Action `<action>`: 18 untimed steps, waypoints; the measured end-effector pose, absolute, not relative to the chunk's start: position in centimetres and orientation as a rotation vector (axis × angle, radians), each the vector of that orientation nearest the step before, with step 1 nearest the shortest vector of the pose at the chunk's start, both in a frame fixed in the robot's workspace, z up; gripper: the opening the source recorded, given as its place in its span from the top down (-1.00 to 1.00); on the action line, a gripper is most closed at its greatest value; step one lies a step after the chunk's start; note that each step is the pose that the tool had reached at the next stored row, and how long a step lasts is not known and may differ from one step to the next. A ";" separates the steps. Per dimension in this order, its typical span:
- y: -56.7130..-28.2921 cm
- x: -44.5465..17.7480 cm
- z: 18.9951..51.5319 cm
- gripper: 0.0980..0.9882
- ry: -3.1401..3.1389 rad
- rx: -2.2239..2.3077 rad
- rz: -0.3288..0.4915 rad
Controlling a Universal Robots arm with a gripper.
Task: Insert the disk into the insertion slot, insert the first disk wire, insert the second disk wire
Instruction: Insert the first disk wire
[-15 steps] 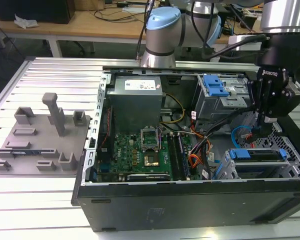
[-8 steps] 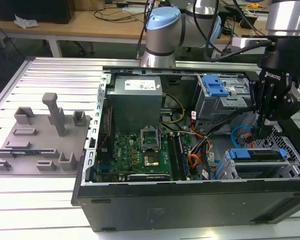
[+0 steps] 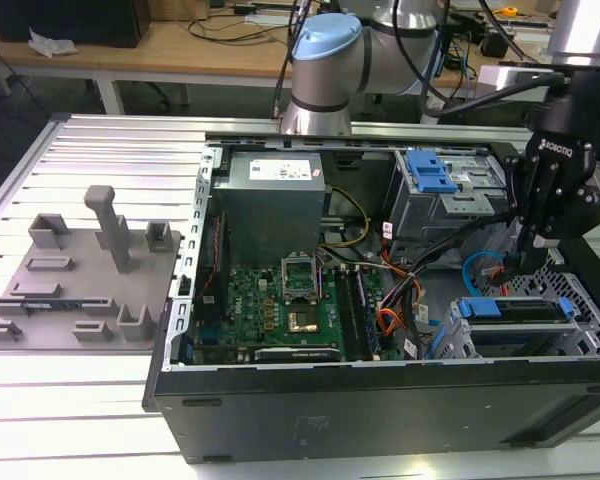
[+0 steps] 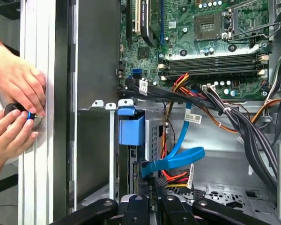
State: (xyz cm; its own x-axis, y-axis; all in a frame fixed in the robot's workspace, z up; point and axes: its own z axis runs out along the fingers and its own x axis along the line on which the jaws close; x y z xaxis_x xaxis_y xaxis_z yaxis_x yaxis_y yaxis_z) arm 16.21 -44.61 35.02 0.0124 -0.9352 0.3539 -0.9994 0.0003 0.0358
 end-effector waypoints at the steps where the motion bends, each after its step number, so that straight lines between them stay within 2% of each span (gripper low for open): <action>1: -44.7 16.5 35.1 0.85 -2.001 2.016 0.322; 6: -45.4 16.6 35.2 0.85 -2.055 2.064 0.232; 9: -46.3 16.6 35.4 0.85 -2.071 2.082 0.202; 15: -48.2 16.8 35.5 0.85 -2.069 2.081 0.192; 18: -48.9 16.9 35.5 0.85 -2.094 2.109 0.143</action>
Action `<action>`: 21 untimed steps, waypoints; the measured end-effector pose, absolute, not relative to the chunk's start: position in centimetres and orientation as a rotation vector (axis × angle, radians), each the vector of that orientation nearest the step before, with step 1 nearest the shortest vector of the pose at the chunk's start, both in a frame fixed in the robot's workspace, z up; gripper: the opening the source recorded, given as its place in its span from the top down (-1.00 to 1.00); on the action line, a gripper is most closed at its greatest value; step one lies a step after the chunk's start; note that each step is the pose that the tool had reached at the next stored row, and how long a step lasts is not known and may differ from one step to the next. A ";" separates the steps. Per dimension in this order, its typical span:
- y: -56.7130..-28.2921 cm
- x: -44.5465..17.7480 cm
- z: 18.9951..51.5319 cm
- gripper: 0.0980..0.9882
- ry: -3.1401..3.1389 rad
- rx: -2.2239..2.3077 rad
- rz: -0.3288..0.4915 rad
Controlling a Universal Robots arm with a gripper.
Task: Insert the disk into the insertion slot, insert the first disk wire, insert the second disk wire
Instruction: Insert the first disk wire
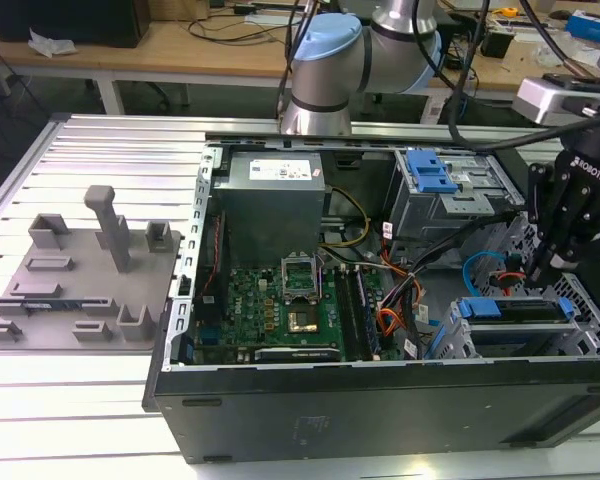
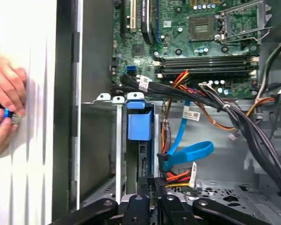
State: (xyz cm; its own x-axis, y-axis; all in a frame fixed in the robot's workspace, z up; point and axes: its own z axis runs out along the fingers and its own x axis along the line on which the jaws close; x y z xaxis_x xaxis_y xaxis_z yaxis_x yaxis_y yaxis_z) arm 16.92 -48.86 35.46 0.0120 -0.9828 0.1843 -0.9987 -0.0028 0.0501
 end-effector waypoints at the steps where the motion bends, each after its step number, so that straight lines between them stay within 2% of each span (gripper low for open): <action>1: -48.9 16.9 35.5 0.85 -2.102 2.119 0.126; 4: -49.3 16.9 35.5 0.85 -2.126 2.145 0.076; 21: -49.3 17.4 35.5 0.85 -2.214 2.050 0.065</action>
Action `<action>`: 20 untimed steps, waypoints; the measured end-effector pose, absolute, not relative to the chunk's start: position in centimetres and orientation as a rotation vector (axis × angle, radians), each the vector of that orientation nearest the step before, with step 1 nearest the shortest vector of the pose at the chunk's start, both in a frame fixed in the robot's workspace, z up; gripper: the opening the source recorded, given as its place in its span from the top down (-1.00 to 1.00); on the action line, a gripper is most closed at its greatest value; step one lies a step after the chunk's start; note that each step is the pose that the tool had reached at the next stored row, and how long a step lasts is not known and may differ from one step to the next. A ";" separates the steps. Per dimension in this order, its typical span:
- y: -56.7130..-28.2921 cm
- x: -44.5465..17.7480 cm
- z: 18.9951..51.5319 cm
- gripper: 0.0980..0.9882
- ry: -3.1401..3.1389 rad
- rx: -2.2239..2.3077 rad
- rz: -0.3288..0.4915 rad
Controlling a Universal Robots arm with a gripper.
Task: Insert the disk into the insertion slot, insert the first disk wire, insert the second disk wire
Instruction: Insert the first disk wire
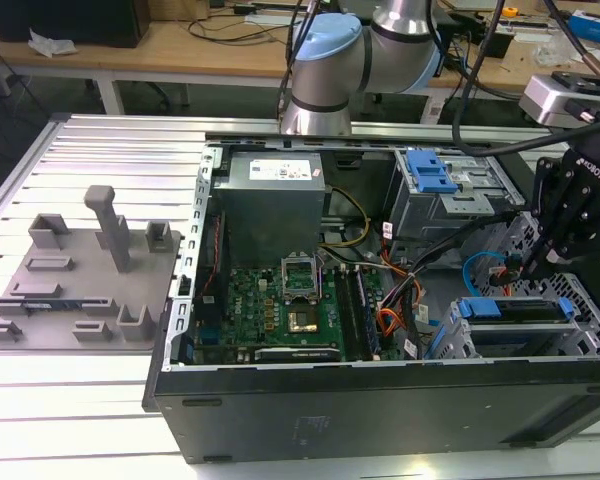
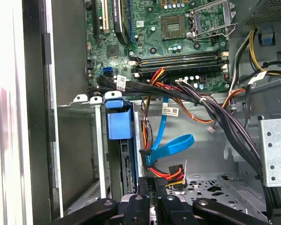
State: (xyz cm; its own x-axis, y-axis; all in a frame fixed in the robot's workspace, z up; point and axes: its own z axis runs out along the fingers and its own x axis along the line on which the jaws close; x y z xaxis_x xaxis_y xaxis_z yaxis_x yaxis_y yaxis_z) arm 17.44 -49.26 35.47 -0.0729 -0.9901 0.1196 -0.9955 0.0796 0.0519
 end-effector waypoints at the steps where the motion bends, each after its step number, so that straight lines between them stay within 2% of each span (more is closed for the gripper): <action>1: -49.3 17.4 35.5 0.85 -2.213 2.051 0.066; 20: -49.7 17.3 35.4 0.85 -2.197 2.096 0.087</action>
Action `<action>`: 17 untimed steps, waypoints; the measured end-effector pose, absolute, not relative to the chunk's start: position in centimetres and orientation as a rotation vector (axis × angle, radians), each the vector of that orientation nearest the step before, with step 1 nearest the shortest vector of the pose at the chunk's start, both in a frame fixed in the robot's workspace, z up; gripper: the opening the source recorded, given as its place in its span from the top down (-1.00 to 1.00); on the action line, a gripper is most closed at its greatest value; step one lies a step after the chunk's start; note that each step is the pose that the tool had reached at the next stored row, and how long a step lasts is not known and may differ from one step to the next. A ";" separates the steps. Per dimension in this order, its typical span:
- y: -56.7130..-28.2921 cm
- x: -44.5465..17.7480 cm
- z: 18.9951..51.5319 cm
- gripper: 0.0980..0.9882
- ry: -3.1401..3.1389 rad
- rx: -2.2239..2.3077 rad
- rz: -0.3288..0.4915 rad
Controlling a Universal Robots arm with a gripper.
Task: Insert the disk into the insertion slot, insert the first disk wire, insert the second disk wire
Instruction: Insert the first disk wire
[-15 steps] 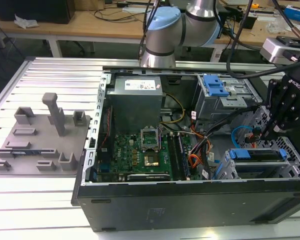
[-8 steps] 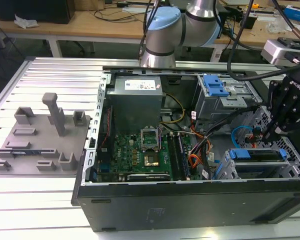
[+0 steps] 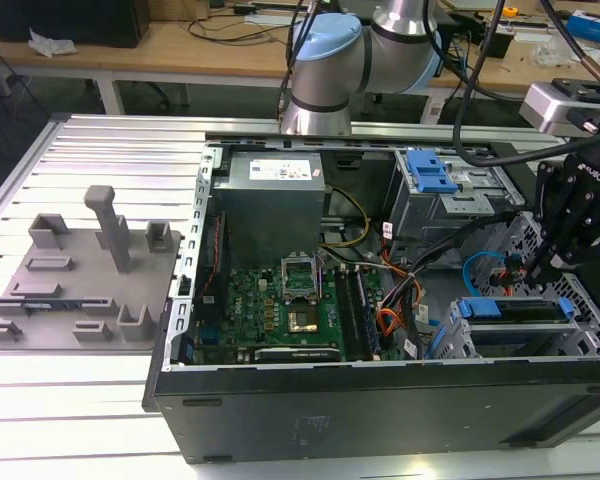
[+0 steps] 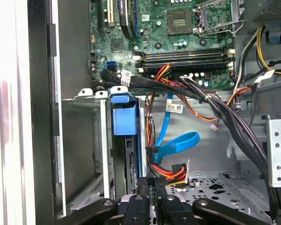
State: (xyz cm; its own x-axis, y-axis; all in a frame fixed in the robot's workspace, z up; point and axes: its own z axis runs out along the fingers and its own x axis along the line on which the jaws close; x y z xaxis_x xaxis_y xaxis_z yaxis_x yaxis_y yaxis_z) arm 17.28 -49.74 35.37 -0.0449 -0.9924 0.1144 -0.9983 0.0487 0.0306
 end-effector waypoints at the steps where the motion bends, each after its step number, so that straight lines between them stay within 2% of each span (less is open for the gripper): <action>1: -49.7 17.3 35.4 0.85 -2.197 2.096 0.086; 17: -50.2 17.1 35.3 0.85 -2.204 2.102 0.084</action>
